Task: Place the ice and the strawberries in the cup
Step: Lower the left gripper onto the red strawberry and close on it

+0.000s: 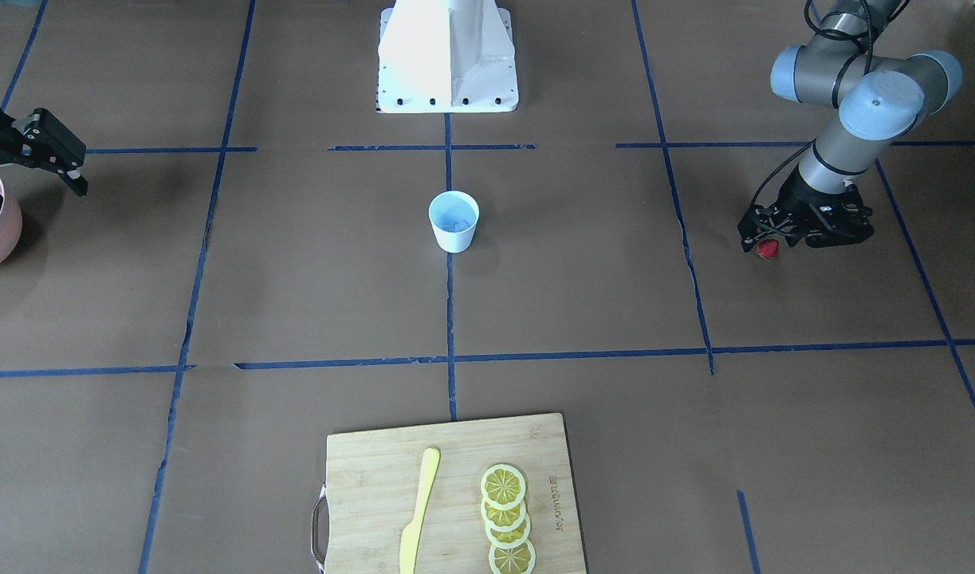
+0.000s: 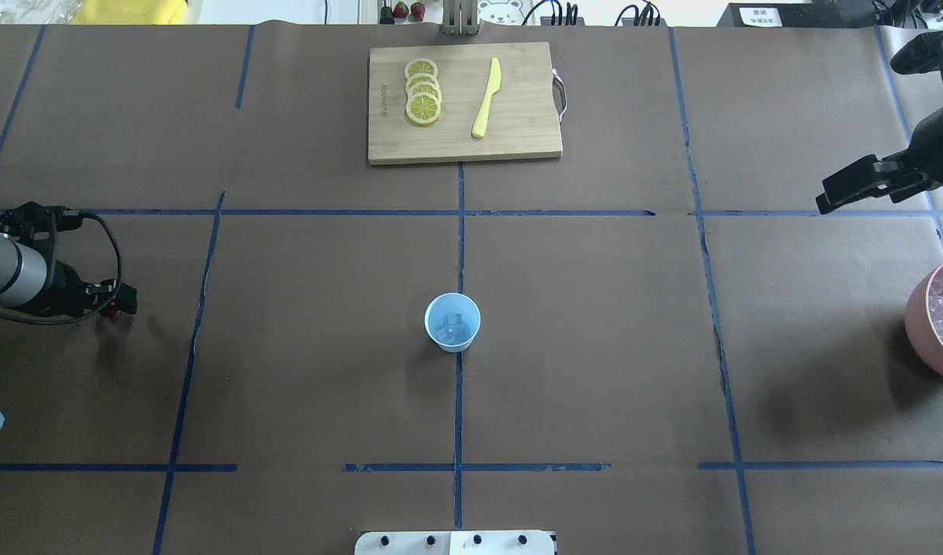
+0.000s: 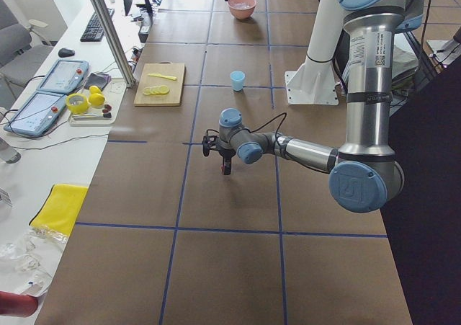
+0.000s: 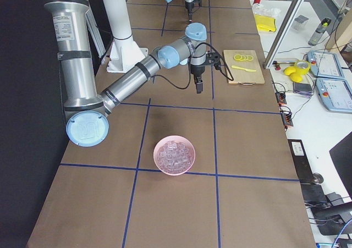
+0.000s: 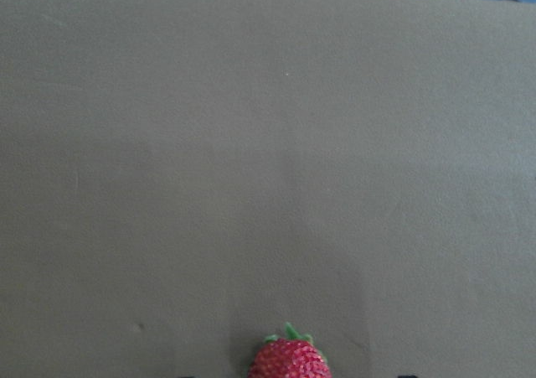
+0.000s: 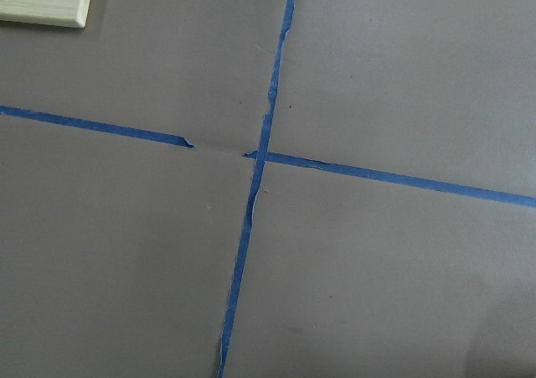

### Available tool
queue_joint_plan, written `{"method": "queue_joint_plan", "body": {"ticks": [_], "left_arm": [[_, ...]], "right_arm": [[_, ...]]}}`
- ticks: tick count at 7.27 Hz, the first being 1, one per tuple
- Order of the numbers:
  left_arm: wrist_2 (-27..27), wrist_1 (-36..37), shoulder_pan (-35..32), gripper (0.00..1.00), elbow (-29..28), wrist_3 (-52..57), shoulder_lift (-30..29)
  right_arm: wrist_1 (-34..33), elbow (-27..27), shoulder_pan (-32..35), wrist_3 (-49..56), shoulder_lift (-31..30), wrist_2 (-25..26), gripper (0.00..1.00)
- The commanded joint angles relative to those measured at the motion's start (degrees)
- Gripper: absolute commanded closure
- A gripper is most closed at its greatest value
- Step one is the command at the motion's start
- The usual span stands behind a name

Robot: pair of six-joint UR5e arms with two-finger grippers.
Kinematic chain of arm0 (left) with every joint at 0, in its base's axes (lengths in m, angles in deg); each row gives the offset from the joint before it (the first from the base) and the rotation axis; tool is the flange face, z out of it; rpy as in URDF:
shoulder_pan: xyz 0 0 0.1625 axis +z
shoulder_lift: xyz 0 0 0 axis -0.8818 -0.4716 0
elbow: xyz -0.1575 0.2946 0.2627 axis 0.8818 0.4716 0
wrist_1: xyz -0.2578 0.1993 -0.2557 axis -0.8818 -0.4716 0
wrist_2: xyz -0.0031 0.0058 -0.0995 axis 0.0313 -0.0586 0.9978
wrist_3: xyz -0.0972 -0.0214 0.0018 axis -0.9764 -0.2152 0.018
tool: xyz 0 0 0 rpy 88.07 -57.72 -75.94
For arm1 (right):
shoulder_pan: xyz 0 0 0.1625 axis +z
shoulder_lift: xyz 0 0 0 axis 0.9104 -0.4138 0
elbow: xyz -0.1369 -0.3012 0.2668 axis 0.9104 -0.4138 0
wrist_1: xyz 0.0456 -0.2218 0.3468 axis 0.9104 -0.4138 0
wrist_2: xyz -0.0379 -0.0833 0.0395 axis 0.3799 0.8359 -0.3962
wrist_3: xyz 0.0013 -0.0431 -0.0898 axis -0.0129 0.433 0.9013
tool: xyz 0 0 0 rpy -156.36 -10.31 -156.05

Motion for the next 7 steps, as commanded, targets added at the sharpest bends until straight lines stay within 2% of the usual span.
{"method": "queue_joint_plan", "body": {"ticks": [1,3,4,7], "left_arm": [[0.0,0.0,-0.1,0.18,-0.1,0.0,0.0],[0.0,0.0,-0.2,0.34,-0.1,-0.1,0.1],[0.0,0.1,-0.3,0.51,-0.1,-0.1,0.1],[0.0,0.1,-2.3,0.93,0.7,-0.4,0.2]], "right_arm": [[0.0,0.0,0.0,0.0,-0.1,0.0,0.00],[0.0,-0.1,0.0,0.0,-0.2,0.1,0.00],[0.0,-0.1,0.0,-0.1,-0.1,0.0,0.00],[0.0,0.2,0.0,-0.4,-0.2,-0.1,0.00]]}}
